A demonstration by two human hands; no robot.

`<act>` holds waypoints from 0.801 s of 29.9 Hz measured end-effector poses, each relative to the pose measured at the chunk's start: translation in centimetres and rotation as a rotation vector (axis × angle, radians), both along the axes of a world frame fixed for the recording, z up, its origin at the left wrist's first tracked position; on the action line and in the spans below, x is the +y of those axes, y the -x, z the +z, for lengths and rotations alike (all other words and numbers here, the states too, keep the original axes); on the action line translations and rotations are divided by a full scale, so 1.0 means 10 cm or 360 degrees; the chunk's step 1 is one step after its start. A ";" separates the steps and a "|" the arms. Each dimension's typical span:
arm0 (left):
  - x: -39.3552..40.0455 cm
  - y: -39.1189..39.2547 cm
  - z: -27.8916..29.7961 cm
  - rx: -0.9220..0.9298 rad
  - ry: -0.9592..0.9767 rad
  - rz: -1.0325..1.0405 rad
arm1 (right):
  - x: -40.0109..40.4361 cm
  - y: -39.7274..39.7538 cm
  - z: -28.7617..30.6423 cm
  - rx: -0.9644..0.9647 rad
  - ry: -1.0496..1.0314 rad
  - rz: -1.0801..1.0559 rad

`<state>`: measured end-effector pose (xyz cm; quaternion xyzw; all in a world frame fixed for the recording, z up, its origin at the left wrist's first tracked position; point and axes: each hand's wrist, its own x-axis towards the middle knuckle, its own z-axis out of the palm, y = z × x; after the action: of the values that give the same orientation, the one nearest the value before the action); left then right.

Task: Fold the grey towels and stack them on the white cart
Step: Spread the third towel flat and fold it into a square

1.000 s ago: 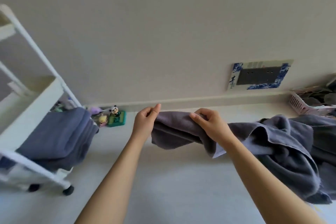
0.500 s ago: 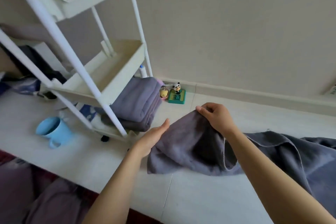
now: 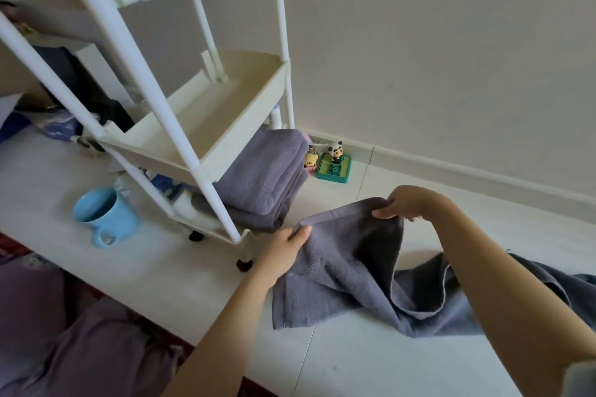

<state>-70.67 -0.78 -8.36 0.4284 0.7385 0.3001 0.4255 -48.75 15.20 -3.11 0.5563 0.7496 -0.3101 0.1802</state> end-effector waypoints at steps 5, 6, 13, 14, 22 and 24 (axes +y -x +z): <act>0.12 -0.05 0.00 0.0169 -0.0057 -0.0002 | 0.20 0.00 0.07 -0.0026 0.0018 -0.0065; 0.16 -0.06 0.00 0.0193 -0.0064 -0.0018 | 0.25 0.02 0.09 0.0019 0.0022 -0.0114; 0.43 -0.17 -0.14 0.0561 -0.0243 0.0089 | 0.50 0.34 -0.17 0.0839 -0.0527 -0.0680; 0.45 -0.21 -0.17 0.0668 -0.0261 0.0092 | 0.46 0.39 -0.25 0.0894 -0.0500 -0.0637; 0.60 -0.66 -0.63 0.0966 -0.0194 -0.0689 | -0.21 -0.09 -1.00 0.0493 -0.0606 -0.0295; 0.64 -0.72 -0.73 0.0976 -0.0158 -0.0841 | -0.37 -0.28 -1.11 0.0351 -0.0767 -0.0265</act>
<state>-63.45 5.57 -15.64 0.6929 0.6803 0.0741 0.2269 -45.99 11.47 -14.23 0.6056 0.7686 -0.1953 -0.0662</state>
